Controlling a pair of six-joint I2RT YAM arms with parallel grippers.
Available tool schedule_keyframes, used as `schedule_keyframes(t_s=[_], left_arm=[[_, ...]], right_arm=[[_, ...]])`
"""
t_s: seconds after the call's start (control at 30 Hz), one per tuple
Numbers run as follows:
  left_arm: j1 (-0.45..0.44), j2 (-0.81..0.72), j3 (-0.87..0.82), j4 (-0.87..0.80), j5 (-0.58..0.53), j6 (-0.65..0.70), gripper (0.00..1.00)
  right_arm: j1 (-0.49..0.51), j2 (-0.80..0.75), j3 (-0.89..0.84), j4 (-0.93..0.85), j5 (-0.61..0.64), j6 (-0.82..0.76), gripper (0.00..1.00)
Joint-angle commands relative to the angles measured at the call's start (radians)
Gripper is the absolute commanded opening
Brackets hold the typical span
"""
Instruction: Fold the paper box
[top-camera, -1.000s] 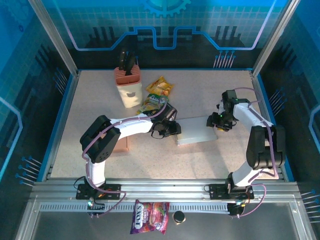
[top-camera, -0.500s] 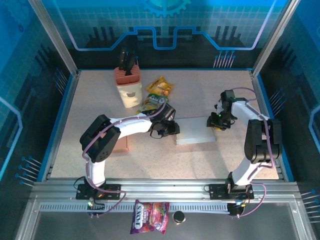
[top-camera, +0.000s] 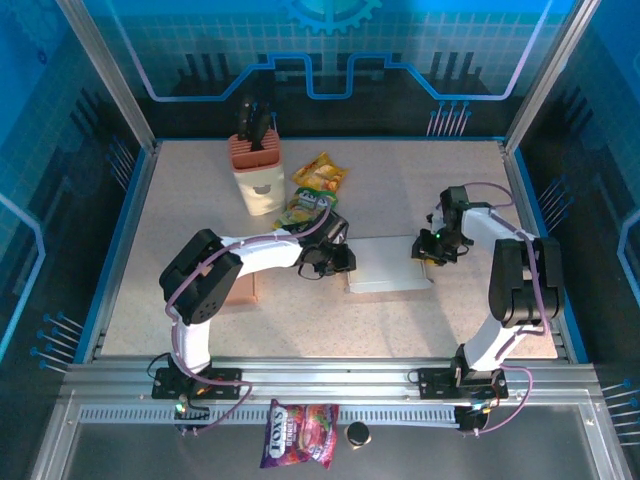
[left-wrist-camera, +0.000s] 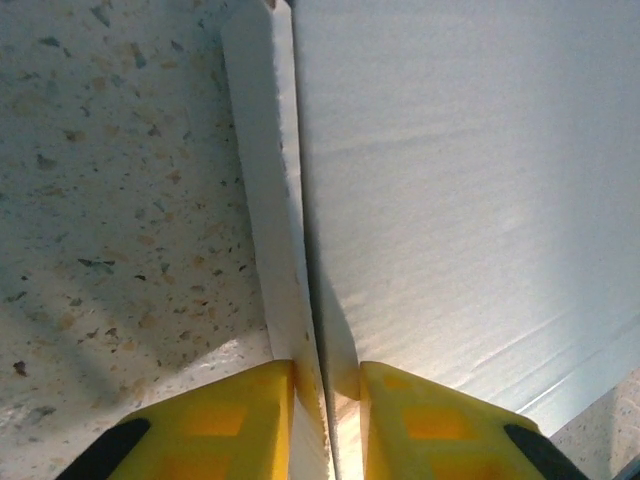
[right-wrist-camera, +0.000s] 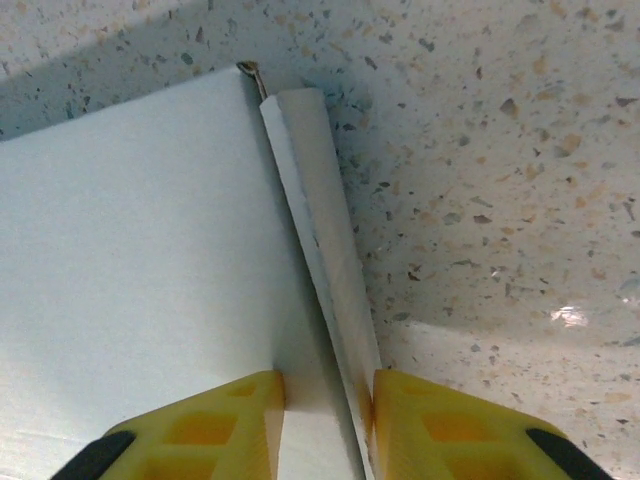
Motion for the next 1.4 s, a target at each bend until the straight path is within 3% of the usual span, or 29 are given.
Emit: schedule_keyframes(t_s=[0.0, 0.53, 0.73, 0.83, 0.93, 1.17, 1.37], left_arm=[[0.009, -0.009, -0.041, -0.029, 0.008, 0.015, 0.21], [0.008, -0.191, -0.220, -0.063, -0.021, 0.066, 0.15], [0.011, -0.195, -0.252, -0.052, -0.026, 0.068, 0.15], [0.012, -0.194, -0.254, -0.049, -0.027, 0.069, 0.14], [0.012, -0.193, -0.254, -0.043, -0.023, 0.068, 0.15], [0.012, -0.191, -0.255, -0.003, 0.010, 0.058, 0.18], [0.021, -0.200, -0.263, 0.036, 0.043, 0.051, 0.14]], right_arm=[[0.015, -0.005, -0.048, -0.007, -0.017, 0.013, 0.28], [0.157, -0.153, -0.194, 0.050, -0.115, 0.141, 0.24], [0.152, -0.159, -0.196, 0.039, -0.094, 0.098, 0.42], [0.153, -0.144, -0.200, 0.050, -0.111, 0.090, 0.45], [0.152, -0.129, -0.219, 0.075, -0.134, 0.099, 0.42], [0.153, -0.130, -0.241, 0.110, -0.161, 0.134, 0.25], [0.152, -0.132, -0.230, 0.099, -0.162, 0.130, 0.17]])
